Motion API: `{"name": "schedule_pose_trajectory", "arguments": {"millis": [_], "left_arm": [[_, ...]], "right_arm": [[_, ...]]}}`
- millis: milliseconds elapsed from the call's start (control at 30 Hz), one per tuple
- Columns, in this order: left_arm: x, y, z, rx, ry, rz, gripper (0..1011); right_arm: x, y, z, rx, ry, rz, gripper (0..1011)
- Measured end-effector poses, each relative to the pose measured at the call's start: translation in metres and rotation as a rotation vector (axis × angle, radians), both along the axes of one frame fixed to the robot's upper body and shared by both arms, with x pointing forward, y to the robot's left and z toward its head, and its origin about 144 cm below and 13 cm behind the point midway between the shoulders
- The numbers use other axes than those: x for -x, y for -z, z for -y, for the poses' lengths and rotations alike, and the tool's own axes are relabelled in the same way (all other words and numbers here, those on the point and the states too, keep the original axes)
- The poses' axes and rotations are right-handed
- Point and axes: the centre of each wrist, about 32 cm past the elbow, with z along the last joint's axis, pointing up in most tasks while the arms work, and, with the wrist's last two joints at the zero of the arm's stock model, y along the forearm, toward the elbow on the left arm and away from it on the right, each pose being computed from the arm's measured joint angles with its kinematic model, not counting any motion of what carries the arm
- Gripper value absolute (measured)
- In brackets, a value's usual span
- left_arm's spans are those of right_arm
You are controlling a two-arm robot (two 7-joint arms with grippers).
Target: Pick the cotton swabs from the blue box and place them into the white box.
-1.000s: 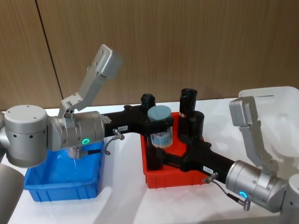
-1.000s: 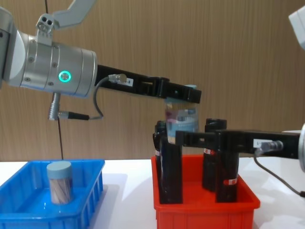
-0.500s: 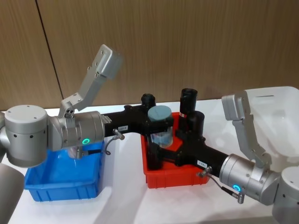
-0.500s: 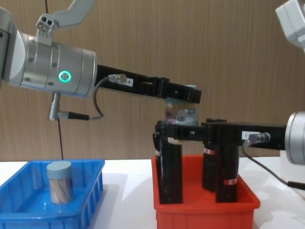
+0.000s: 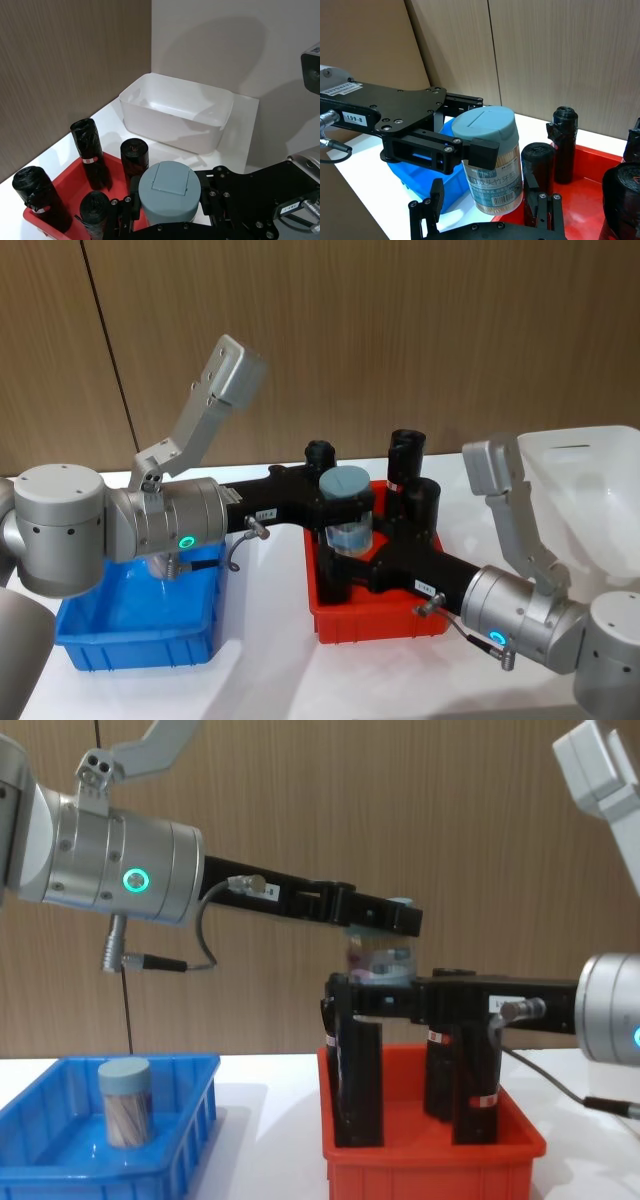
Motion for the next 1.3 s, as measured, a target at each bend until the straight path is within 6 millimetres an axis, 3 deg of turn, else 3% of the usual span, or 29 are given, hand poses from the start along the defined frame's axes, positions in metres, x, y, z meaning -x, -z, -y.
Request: {"name": "schedule_pose_trajectory", "arguments": {"millis": [567, 667, 1000, 1300], "left_arm": [[0.000, 0.000, 0.000, 0.000, 0.000, 0.000, 669], [0.000, 0.000, 0.000, 0.000, 0.000, 0.000, 669], [0.000, 0.000, 0.000, 0.000, 0.000, 0.000, 669], [0.000, 0.000, 0.000, 0.001, 0.000, 0.002, 672]], "right_arm": [[-0.010, 0.002, -0.012, 0.027, 0.002, 0.009, 1000], [-0.012, 0.002, -0.013, 0.027, 0.005, 0.011, 968], [-0.015, 0.001, -0.016, 0.025, 0.014, 0.025, 668], [-0.017, 0.001, -0.017, 0.020, 0.018, 0.031, 629]]}}
